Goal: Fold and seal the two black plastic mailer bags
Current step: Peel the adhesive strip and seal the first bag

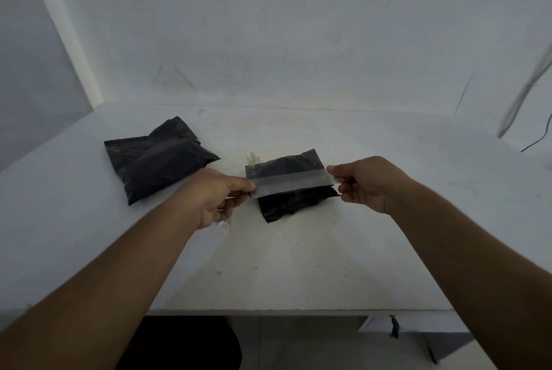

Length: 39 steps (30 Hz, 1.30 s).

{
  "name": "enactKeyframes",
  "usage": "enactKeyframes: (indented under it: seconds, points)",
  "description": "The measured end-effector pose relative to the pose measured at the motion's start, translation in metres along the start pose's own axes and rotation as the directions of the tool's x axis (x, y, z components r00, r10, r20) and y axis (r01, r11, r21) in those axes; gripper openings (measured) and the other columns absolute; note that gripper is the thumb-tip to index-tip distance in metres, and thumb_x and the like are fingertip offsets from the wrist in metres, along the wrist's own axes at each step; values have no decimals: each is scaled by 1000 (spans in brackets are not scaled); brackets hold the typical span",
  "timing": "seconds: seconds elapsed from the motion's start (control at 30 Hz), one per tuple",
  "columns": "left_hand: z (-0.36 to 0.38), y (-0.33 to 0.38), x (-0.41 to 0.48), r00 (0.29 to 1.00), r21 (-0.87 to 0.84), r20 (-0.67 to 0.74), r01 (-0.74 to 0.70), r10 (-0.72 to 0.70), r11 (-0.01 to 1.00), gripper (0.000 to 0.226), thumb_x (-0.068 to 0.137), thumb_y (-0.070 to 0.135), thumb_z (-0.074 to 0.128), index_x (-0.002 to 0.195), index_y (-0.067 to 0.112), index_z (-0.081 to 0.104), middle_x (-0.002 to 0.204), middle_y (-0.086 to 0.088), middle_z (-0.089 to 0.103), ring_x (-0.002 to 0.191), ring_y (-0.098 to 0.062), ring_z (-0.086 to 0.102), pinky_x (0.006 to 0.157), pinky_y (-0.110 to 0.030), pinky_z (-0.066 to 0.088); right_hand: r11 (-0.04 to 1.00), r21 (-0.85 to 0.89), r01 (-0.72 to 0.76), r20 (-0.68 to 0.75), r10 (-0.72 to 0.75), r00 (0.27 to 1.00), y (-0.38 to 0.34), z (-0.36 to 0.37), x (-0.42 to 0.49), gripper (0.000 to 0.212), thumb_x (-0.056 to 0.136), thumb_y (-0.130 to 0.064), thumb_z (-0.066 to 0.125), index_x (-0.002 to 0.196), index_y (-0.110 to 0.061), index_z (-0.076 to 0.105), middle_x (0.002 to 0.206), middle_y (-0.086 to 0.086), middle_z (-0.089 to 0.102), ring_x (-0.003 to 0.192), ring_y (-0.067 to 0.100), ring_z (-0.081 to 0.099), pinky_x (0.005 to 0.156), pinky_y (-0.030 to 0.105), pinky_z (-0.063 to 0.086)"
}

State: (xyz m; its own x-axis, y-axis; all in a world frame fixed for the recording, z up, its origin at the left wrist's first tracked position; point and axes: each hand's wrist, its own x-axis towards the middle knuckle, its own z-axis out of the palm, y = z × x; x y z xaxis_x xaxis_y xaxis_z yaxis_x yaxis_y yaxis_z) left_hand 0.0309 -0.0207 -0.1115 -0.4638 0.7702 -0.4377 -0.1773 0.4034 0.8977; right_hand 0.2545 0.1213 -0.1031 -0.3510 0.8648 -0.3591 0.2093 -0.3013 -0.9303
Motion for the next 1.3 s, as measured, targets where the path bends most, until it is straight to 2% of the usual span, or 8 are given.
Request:
enactKeyframes:
  seconds: [0.17,0.33,0.43,0.5,0.6,0.8,1.03,1.3]
  points:
    - [2,-2,1,1000,3,-19,-16,16,1000,7,82,4,74,88,3,70,62,-4,69,56,-10,60,55,-23,36,995,-61,79,-17,-80,997,1,0,5,17,85,-11,76,93,3,69,79,9,62,58,15,52,56,28,52]
    - [5,-6,2,994,54,-56,-86,89,995,11,80,2,74,89,-3,69,74,-14,67,56,-12,61,54,-24,35,975,-159,159,-61,-170,984,6,2,11,33,85,-14,77,100,13,67,82,15,62,54,15,53,53,26,51]
    - [4,-8,2,992,65,-61,-105,109,992,15,79,1,75,90,-8,71,78,-20,67,59,-15,60,55,-24,36,960,-210,186,-60,-202,978,7,0,11,32,84,-15,77,97,13,68,87,16,65,56,15,52,54,26,50]
    - [4,-10,1,991,70,-63,-116,121,991,4,79,0,76,80,-2,73,77,-20,68,64,-20,60,55,-25,36,951,-235,199,-59,-219,974,7,0,11,31,85,-15,76,96,14,68,87,16,64,56,16,51,56,28,49]
    - [3,-15,2,985,92,-66,-152,158,984,9,78,0,77,72,4,72,76,-19,70,74,-26,58,57,-27,36,934,-279,223,-74,-252,965,6,1,11,30,86,-16,76,92,12,68,84,17,63,58,18,49,59,30,46]
    - [3,-19,-2,980,74,-84,-174,180,982,33,77,1,80,100,13,60,96,-17,72,70,-17,68,56,-26,44,898,-369,240,-70,-284,956,3,1,10,26,90,-21,72,92,5,69,67,3,55,55,13,45,43,17,37]
    - [3,-19,-1,982,96,-74,-164,172,982,36,75,4,83,102,14,62,95,-14,74,68,-15,71,56,-25,47,895,-389,219,22,-228,973,2,1,17,19,94,-19,66,82,-4,66,81,9,59,72,17,52,65,29,47]
    - [3,-19,-1,983,111,-70,-162,170,981,34,75,5,83,100,15,62,96,-14,74,69,-15,71,52,-24,45,899,-380,217,59,-211,976,-6,-4,19,12,90,-14,69,81,-7,69,74,6,68,58,9,60,61,27,44]
